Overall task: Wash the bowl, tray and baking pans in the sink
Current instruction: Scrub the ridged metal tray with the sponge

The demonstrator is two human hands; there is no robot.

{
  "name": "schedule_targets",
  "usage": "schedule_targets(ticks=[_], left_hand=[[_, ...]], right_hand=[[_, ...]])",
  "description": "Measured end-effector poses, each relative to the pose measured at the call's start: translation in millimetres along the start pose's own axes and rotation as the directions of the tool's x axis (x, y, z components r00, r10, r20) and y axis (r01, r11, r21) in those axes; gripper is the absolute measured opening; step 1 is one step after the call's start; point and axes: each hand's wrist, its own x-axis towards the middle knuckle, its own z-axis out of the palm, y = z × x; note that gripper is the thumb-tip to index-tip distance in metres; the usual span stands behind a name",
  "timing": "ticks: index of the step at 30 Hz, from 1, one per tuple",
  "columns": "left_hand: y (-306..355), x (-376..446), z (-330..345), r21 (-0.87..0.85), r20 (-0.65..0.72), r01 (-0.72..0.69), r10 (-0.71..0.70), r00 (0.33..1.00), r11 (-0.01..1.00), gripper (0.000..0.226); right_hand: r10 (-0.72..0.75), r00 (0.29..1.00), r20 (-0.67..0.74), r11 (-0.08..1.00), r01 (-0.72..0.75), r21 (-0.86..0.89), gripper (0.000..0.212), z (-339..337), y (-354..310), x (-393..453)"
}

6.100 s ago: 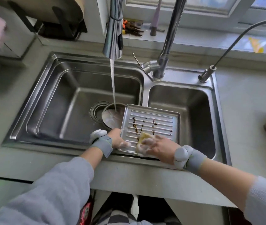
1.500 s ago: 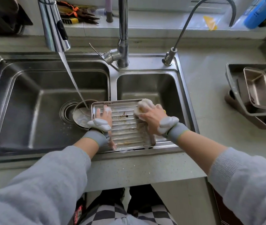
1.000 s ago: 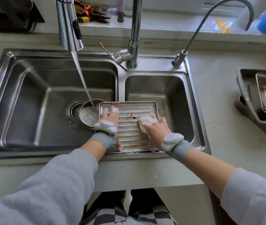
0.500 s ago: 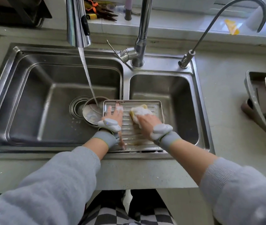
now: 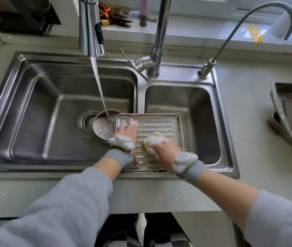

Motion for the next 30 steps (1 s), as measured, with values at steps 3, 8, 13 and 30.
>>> schedule_targets(ticks=[3,8,13,30], left_hand=[[6,-8,-5,0.081,0.006,-0.013,0.012,1.0,0.997,0.133],[3,-5,-6,0.095,-0.021,-0.023,0.025,0.999,0.995,0.123],[3,-7,3,-0.16,0.016,-0.025,0.028,0.999,0.987,0.126],[-8,5,17,-0.642,0.068,0.312,-0.353,0.933,0.7,0.142]], right_hand=[[0.081,0.996,0.042,0.997,-0.081,0.016,0.026,-10,11,23],[0.106,0.994,-0.035,0.994,-0.106,-0.022,0.034,-11,-2,17],[0.167,0.978,0.125,0.985,-0.159,-0.068,0.037,-13,-3,-7],[-0.43,0.897,0.097,0.82,0.434,-0.373,0.036,-51,15,91]])
